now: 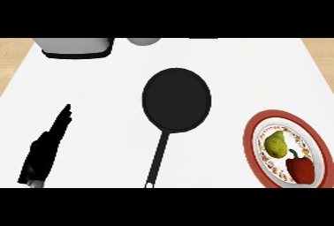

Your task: Pick the bell pepper from the plate and place it in the pan

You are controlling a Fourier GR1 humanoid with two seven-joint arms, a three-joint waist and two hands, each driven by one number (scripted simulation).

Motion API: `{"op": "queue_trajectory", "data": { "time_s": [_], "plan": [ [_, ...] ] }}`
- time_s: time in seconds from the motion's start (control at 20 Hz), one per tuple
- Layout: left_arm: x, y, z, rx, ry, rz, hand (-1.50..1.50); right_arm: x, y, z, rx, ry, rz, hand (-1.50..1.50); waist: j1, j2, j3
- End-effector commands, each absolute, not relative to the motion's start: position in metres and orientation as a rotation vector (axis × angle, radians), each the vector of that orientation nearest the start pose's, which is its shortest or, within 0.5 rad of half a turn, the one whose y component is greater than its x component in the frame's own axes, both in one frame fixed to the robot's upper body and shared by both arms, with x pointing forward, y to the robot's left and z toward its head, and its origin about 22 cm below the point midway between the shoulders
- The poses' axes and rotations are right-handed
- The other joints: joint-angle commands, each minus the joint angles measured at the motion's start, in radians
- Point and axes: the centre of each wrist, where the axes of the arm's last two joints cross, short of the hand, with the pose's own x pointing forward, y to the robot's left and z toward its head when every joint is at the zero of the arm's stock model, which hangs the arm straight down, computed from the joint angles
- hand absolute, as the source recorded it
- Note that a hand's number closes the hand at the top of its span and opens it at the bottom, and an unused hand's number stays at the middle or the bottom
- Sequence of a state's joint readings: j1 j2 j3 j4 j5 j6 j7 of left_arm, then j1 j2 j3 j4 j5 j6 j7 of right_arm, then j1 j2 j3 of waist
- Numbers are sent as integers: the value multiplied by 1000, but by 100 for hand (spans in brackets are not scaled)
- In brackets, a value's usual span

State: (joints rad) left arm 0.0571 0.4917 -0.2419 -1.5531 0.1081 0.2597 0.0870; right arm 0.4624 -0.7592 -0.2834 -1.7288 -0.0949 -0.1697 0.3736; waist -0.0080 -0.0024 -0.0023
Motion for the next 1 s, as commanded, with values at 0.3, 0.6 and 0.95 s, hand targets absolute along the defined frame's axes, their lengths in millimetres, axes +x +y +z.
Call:
{"op": "queue_trajectory", "data": {
  "time_s": [0.3,0.6,0.95],
  "plan": [
    [227,300,18,328,-1392,-274,0,182,-415,148,-691,-844,379,-150,20,3,2],
    [229,275,10,346,-1394,-263,0,212,-398,160,-648,-725,405,-150,15,3,2],
    [218,284,0,338,-1394,-260,0,240,-380,135,-629,-574,533,-150,20,4,2]
  ]
}}
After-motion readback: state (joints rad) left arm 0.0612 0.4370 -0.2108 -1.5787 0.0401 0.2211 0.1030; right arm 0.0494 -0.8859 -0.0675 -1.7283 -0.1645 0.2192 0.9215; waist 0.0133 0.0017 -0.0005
